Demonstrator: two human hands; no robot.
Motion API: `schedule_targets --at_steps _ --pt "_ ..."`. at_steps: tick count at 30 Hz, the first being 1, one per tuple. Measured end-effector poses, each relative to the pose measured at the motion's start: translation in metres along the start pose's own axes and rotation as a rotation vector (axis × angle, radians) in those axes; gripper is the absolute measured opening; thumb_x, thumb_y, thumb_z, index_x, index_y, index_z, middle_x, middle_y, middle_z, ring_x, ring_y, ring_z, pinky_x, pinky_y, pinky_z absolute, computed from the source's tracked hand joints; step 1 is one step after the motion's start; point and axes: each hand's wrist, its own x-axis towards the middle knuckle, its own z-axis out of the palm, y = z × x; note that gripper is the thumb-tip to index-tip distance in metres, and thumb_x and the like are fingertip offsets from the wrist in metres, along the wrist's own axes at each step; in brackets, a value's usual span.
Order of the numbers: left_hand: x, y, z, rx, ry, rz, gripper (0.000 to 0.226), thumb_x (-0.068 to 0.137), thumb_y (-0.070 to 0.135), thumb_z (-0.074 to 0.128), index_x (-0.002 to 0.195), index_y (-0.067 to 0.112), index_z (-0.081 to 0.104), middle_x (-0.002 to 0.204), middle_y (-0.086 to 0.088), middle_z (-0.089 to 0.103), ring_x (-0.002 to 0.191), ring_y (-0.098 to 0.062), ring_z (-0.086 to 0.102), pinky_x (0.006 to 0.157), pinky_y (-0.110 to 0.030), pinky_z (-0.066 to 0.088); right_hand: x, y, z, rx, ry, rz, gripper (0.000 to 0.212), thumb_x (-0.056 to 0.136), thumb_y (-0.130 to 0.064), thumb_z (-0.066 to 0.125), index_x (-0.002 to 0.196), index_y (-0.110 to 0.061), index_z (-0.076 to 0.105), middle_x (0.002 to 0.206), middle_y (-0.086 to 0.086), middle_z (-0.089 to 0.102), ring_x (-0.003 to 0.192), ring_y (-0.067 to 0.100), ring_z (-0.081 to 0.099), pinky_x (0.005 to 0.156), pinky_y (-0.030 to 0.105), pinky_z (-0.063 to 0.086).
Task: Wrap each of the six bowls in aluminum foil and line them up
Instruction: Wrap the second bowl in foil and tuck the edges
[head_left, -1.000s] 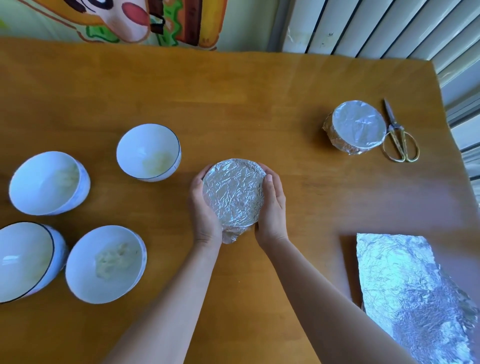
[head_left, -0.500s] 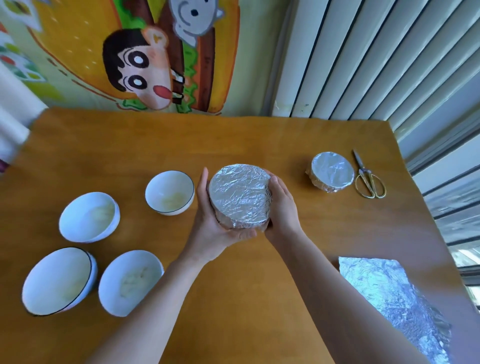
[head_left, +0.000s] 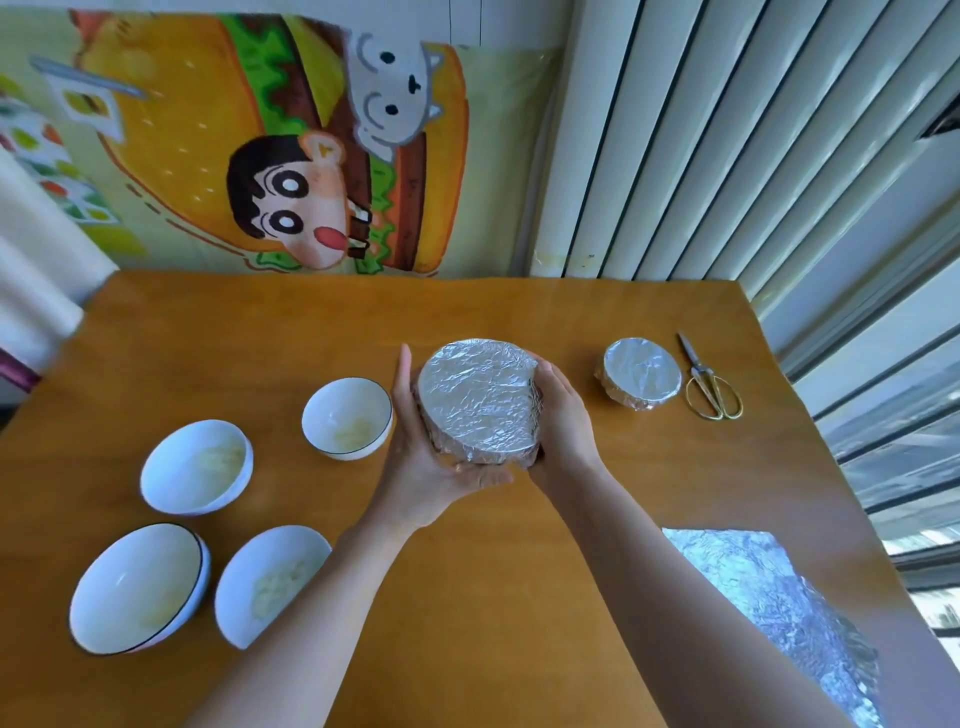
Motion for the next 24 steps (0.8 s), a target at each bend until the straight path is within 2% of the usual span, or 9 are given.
schedule_targets --at_steps 2,4,6,7,11,14,16,20,24 --pt "0.0 -0.001 -0.002 0.068 -0.038 -0.014 0.145 0.052 0.056 0.091 0.145 0.054 -0.02 0.156 0.015 0.026 0.146 -0.006 0.027 0.119 -0.036 0.03 -0.002 -0.002 0.0 0.001 0.015 -0.003 0.03 0.106 -0.023 0.039 0.117 -0.012 0.065 0.109 0.012 0.072 0.091 0.022 0.072 0.067 0.031 0.058" --pt "-0.003 -0.01 -0.009 0.2 -0.088 -0.034 0.143 0.057 0.061 0.086 0.141 0.054 -0.029 0.159 0.03 0.003 0.149 0.003 0.006 0.121 -0.03 0.018 -0.002 -0.004 -0.002 -0.003 0.039 -0.009 0.029 0.106 -0.024 0.039 0.116 -0.015 0.065 0.108 0.011 0.072 0.094 0.024 0.072 0.069 0.034 0.059" --pt "-0.013 -0.02 -0.016 0.298 -0.116 -0.118 0.137 0.068 0.049 0.085 0.14 0.049 -0.031 0.155 0.032 -0.02 0.145 0.011 -0.012 0.124 -0.033 0.007 -0.001 -0.006 -0.005 -0.012 0.075 -0.034 0.029 0.106 -0.026 0.039 0.117 -0.016 0.065 0.11 0.01 0.072 0.1 0.027 0.07 0.079 0.041 0.06" --pt "-0.02 -0.024 -0.019 0.272 -0.113 -0.175 0.13 0.075 0.041 0.082 0.143 0.046 -0.028 0.156 0.029 -0.023 0.143 0.014 -0.015 0.125 -0.038 0.005 -0.001 -0.007 -0.006 -0.012 0.094 -0.047 0.03 0.106 -0.027 0.039 0.118 -0.017 0.065 0.111 0.01 0.072 0.103 0.029 0.07 0.085 0.045 0.059" --pt "-0.036 -0.003 0.006 -0.077 0.221 -0.208 0.094 0.074 0.049 0.047 0.157 0.031 0.005 0.164 0.012 0.004 0.149 0.003 0.005 0.125 -0.042 0.012 0.001 -0.003 -0.009 -0.004 0.206 -0.112 0.032 0.106 -0.029 0.037 0.122 -0.017 0.062 0.115 0.011 0.069 0.106 0.03 0.068 0.09 0.048 0.057" --pt "-0.027 0.038 0.045 -0.297 0.418 -0.233 0.08 0.082 0.054 0.04 0.156 0.03 0.019 0.163 0.012 0.017 0.147 0.0 0.018 0.12 -0.03 0.022 -0.002 0.006 -0.003 -0.008 0.267 -0.166 0.032 0.103 -0.033 0.037 0.118 -0.023 0.064 0.115 0.009 0.069 0.108 0.031 0.066 0.091 0.053 0.055" --pt "-0.015 0.056 0.063 -0.427 0.469 -0.309 0.073 0.085 0.059 0.037 0.153 0.036 0.024 0.161 0.011 0.024 0.144 -0.004 0.029 0.115 -0.03 0.032 -0.007 0.011 0.004 -0.009 0.271 -0.186 0.032 0.103 -0.033 0.036 0.116 -0.026 0.064 0.115 0.007 0.069 0.107 0.029 0.066 0.09 0.051 0.056" --pt "0.005 0.059 0.066 -0.749 0.591 -0.48 0.082 0.07 0.075 0.05 0.138 0.029 0.051 0.136 -0.002 0.06 0.122 -0.023 0.06 0.105 -0.053 0.047 -0.014 0.017 0.011 0.009 0.263 -0.227 0.031 0.105 -0.03 0.034 0.118 -0.025 0.062 0.117 0.005 0.068 0.108 0.022 0.066 0.096 0.046 0.054" --pt "0.003 0.055 0.064 -0.895 0.673 -0.543 0.07 0.068 0.069 0.065 0.126 0.03 0.061 0.125 -0.005 0.068 0.112 -0.03 0.067 0.097 -0.055 0.052 -0.023 0.025 0.013 -0.037 0.252 -0.257 0.031 0.105 -0.031 0.033 0.119 -0.028 0.061 0.115 0.0 0.069 0.107 0.018 0.066 0.095 0.044 0.054"
